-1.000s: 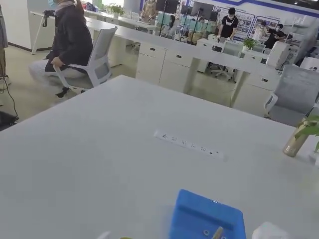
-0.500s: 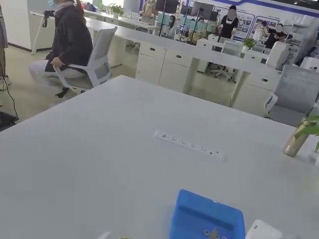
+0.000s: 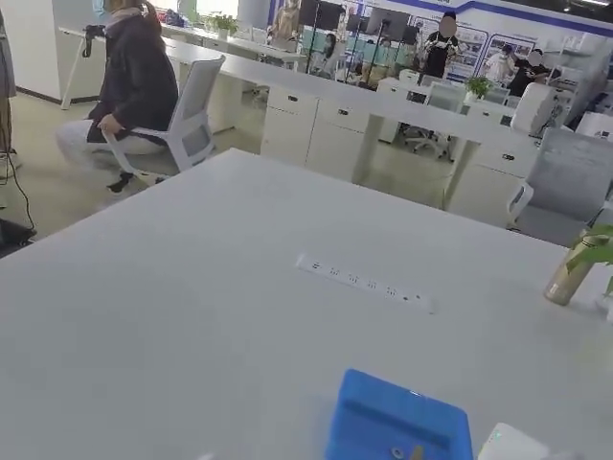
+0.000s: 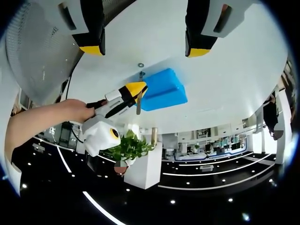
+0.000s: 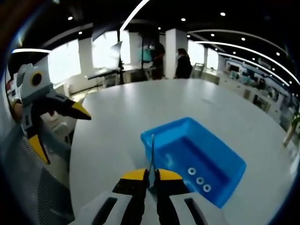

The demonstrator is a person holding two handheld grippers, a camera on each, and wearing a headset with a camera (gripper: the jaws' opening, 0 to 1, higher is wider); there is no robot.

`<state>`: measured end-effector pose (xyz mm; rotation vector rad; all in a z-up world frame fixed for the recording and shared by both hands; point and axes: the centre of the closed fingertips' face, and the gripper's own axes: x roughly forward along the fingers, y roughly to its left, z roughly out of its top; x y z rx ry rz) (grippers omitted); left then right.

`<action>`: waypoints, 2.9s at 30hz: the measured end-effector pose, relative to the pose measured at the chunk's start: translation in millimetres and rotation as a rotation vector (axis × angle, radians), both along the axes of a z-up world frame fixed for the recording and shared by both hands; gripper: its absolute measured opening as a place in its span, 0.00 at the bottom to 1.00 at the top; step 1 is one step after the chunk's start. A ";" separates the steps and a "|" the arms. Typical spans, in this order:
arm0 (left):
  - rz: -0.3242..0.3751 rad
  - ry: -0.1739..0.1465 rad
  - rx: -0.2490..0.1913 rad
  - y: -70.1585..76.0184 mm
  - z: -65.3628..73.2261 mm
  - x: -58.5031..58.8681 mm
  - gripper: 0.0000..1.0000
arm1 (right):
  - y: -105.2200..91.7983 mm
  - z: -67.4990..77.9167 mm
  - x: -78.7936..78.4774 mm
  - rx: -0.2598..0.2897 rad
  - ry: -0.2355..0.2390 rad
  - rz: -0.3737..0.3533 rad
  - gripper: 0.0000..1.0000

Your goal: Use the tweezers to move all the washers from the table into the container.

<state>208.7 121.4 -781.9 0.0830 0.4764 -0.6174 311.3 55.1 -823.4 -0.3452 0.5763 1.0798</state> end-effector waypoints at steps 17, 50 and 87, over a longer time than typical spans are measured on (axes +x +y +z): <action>-0.009 0.004 0.002 -1.5 -0.2 -1.4 0.69 | -6.2 13.8 -3.8 0.162 0.140 -0.123 0.03; 0.008 -0.003 -0.011 0.5 2.4 0.4 0.69 | 5.9 48.4 75.3 0.184 0.100 -0.224 0.03; 0.006 -0.006 -0.019 -0.4 3.1 0.9 0.69 | 14.0 12.4 75.8 0.092 0.139 -0.192 0.04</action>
